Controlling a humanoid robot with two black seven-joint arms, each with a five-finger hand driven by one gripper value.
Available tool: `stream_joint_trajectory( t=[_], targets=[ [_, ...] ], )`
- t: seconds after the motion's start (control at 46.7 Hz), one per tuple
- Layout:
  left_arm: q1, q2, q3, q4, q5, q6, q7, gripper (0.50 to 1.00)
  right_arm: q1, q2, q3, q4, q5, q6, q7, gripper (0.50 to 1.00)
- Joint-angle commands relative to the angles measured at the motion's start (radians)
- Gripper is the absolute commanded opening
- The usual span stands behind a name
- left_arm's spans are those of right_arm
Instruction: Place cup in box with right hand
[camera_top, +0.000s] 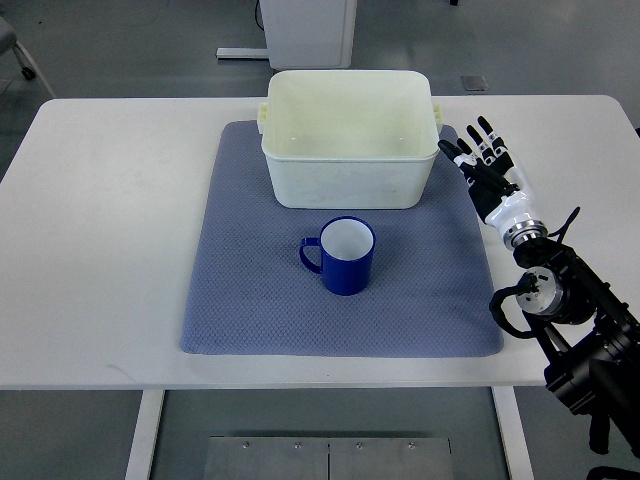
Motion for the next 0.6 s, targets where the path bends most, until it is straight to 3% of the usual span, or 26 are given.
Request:
stream_joint_trajectory(
  t=[0.0,0.579],
  targets=[
    [0.0,0.0,0.0,0.0,0.0,0.0,0.0,1.0,0.0,0.0,0.0,0.0,0.0,0.0,0.0,1.0],
    [0.0,0.0,-0.003,0.0,-0.002,0.0,0.0,1.0,0.002,-0.018,0.0,0.0,0.0,0.002,0.0,1.0]
  ],
)
